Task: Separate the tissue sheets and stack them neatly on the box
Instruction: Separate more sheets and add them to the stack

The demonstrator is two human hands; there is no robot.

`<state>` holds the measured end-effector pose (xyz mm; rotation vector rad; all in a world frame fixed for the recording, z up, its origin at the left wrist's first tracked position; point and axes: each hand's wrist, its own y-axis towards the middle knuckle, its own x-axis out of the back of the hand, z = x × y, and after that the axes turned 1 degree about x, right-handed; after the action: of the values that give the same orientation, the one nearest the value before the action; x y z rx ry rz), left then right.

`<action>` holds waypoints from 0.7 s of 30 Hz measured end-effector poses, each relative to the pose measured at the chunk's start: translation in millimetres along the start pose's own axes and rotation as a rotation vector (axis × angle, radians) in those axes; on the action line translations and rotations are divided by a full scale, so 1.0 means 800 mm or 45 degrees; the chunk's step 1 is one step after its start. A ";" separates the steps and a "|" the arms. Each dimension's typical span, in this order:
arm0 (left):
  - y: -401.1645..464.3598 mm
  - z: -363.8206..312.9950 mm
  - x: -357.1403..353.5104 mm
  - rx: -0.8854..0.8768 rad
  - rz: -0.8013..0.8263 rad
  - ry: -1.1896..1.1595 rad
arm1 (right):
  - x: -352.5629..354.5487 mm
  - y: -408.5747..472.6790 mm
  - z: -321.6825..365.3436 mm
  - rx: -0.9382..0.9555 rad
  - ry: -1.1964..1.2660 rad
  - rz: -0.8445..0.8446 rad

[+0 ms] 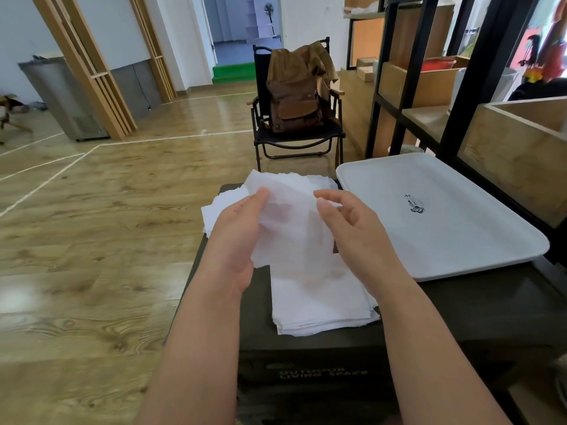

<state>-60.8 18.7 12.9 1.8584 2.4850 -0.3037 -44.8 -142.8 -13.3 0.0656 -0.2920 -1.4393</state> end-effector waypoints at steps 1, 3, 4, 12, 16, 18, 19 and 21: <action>0.000 0.000 0.002 -0.019 0.019 0.048 | 0.001 0.000 0.001 0.016 -0.001 -0.025; -0.002 -0.002 0.007 -0.078 0.047 0.149 | 0.002 0.000 0.000 0.059 0.031 -0.073; -0.003 -0.003 0.009 -0.108 0.046 0.193 | 0.003 0.000 0.000 0.075 0.056 -0.093; -0.005 -0.006 0.029 -0.398 0.186 0.456 | 0.004 0.002 -0.003 0.180 0.126 -0.122; -0.007 -0.005 0.029 -0.468 0.204 0.531 | 0.004 0.000 -0.001 0.212 0.113 -0.068; -0.008 -0.003 0.025 -0.482 0.197 0.544 | 0.002 0.000 0.000 0.232 0.023 -0.072; -0.008 -0.003 0.024 -0.486 0.193 0.545 | 0.001 0.000 0.001 0.238 -0.026 -0.082; -0.008 -0.002 0.021 -0.507 0.181 0.553 | 0.002 0.000 0.000 0.239 -0.070 -0.105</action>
<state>-71.7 33.4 13.4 2.0677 2.3805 0.6153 -44.7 -144.2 -13.2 0.1931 -0.4738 -1.4943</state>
